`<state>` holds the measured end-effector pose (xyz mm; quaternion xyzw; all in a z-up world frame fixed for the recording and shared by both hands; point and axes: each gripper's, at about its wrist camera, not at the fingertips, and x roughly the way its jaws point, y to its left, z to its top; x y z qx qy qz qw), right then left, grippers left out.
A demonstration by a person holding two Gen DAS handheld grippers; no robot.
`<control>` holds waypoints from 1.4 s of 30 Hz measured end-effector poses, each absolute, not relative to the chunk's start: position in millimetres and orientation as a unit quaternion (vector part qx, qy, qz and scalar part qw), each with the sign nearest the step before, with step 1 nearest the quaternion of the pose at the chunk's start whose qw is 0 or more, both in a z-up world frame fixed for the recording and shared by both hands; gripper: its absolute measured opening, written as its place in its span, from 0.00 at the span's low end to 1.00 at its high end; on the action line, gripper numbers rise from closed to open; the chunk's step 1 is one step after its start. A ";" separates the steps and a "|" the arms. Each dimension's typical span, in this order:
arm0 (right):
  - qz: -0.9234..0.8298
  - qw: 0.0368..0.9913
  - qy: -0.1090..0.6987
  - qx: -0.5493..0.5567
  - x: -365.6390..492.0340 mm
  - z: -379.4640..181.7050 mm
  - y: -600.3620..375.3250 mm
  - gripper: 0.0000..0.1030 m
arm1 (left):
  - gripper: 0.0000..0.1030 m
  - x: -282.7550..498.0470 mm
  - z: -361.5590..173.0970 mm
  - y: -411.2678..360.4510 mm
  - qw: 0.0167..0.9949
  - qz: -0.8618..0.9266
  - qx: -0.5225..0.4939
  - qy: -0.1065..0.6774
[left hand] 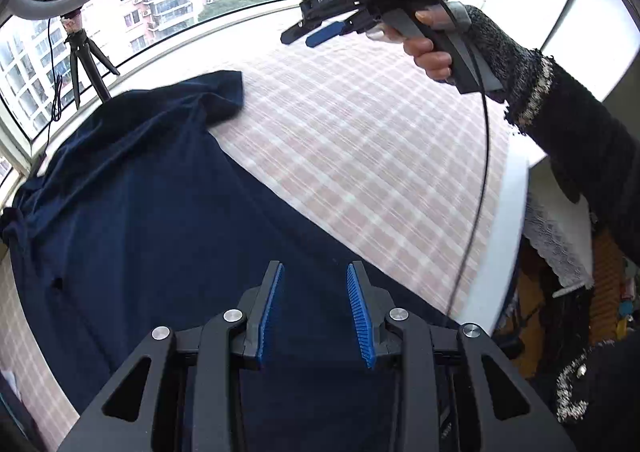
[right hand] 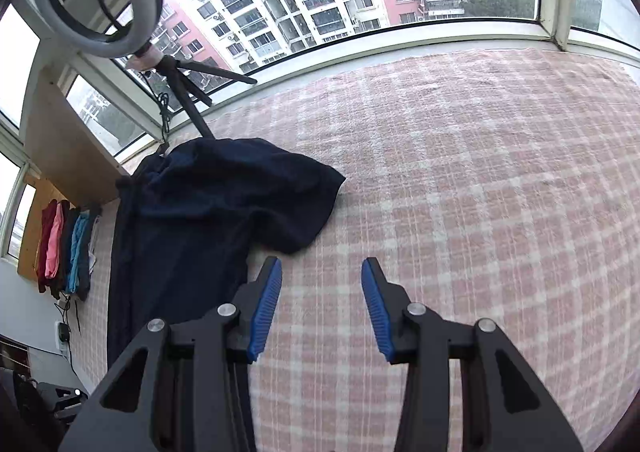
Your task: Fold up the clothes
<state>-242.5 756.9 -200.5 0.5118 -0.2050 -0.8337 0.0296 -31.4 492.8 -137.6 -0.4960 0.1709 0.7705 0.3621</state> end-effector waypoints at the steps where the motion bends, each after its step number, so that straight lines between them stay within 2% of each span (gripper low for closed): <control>1: -0.830 0.032 -0.208 0.517 -258.1 -212.4 760.1 0.40 | 0.30 -51.9 -143.9 502.5 0.355 0.773 -0.494 0.181; 7: -0.808 0.073 -0.217 0.542 -323.4 -262.9 766.0 0.40 | 0.31 -166.3 -177.3 558.1 0.327 0.778 -0.480 0.238; 13: -0.801 0.126 -0.223 0.541 -341.8 -279.0 767.7 0.38 | 0.36 -223.9 -210.5 598.0 0.336 0.759 -0.470 0.300; 14: -0.801 0.136 -0.216 0.542 -341.8 -278.2 766.1 0.33 | 0.36 -227.9 -216.1 599.6 0.338 0.754 -0.475 0.303; 15: -0.800 0.145 -0.210 0.543 -341.9 -277.4 764.5 0.14 | 0.36 -232.0 -221.7 601.2 0.339 0.748 -0.481 0.307; 16: -0.800 0.154 -0.203 0.543 -341.9 -276.6 763.0 0.03 | 0.34 -236.0 -227.4 602.8 0.341 0.742 -0.486 0.311; 18: -0.810 0.157 -0.208 0.526 -340.4 -265.3 766.6 0.03 | 0.01 -239.3 -231.5 597.0 0.345 0.743 -0.492 0.296; 21: -0.822 0.157 -0.211 0.505 -345.3 -249.9 768.6 0.03 | 0.01 -241.6 -220.3 574.4 0.351 0.762 -0.496 0.223; 25: -0.836 0.152 -0.210 0.484 -357.3 -231.1 768.3 0.04 | 0.03 -244.6 -196.3 537.7 0.399 0.777 -0.486 0.031; 26: -0.839 0.151 -0.210 0.479 -360.3 -226.5 768.2 0.05 | 0.10 -246.6 -198.3 531.7 0.413 0.768 -0.489 -0.011; 27: -0.842 0.150 -0.210 0.473 -363.3 -221.8 768.1 0.16 | 0.20 -248.2 -204.4 529.9 0.413 0.759 -0.503 -0.023; 28: -0.845 0.149 -0.210 0.468 -366.3 -217.1 768.0 0.34 | 0.19 -249.6 -212.5 530.1 0.405 0.751 -0.522 -0.020; 29: -0.849 0.148 -0.209 0.462 -369.3 -212.4 767.9 0.38 | 0.17 -248.3 -216.4 529.2 0.396 0.751 -0.528 -0.004; 32: -0.845 0.155 -0.239 0.453 -360.4 -220.4 779.7 0.38 | 0.17 -243.0 -218.2 527.1 0.381 0.760 -0.525 0.042; 34: -0.832 0.154 -0.258 0.466 -347.9 -236.7 787.8 0.38 | 0.22 -240.9 -217.2 526.7 0.378 0.763 -0.521 0.063; 42: -0.781 0.179 -0.271 0.534 -311.0 -285.5 757.3 0.38 | 0.26 -232.5 -213.6 525.3 0.366 0.770 -0.502 0.144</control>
